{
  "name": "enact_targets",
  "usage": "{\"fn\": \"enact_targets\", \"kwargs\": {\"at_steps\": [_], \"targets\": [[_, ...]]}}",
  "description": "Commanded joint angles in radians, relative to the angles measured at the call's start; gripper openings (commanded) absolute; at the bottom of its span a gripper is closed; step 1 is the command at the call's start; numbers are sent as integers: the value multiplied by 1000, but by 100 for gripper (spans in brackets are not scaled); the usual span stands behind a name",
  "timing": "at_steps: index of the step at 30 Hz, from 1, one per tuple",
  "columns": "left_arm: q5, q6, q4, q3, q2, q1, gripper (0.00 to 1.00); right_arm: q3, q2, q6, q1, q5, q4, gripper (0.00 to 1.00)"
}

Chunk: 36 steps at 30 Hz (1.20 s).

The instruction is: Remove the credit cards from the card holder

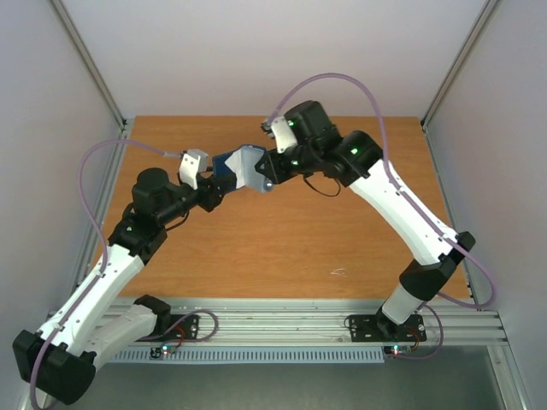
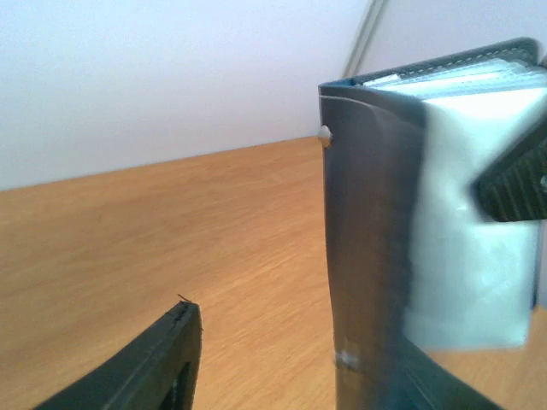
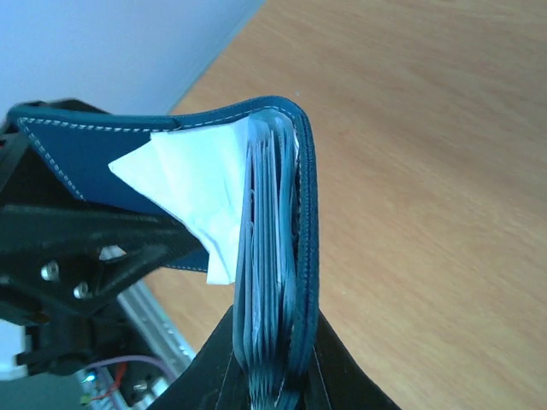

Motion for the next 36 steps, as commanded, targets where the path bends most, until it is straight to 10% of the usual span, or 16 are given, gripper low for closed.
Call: {"fn": "enact_targets", "kwargs": {"at_steps": [1,10,16,19,24,36], "targets": [[203,-91,101,-25,-35,47,40,-73,-97,-41,-77,-344,100,1],[489,-278,297,-39,-23,58,44,-113,-126,-92,-98,-501,127,1],[429,-243,246,-42,-28,58,22,-128,-136,-115,-100,-654,169,3],[454,-249,270,-44,-35,57,1,-137,-151,-150,-103,-690,167,20],[454,-327,373,-51,-51,65,0,-250,-213,-150,-178,-691,225,45],[475,-355,405,-38,-50,66,0,-336,-239,-138,-182,-569,309,58]]}}
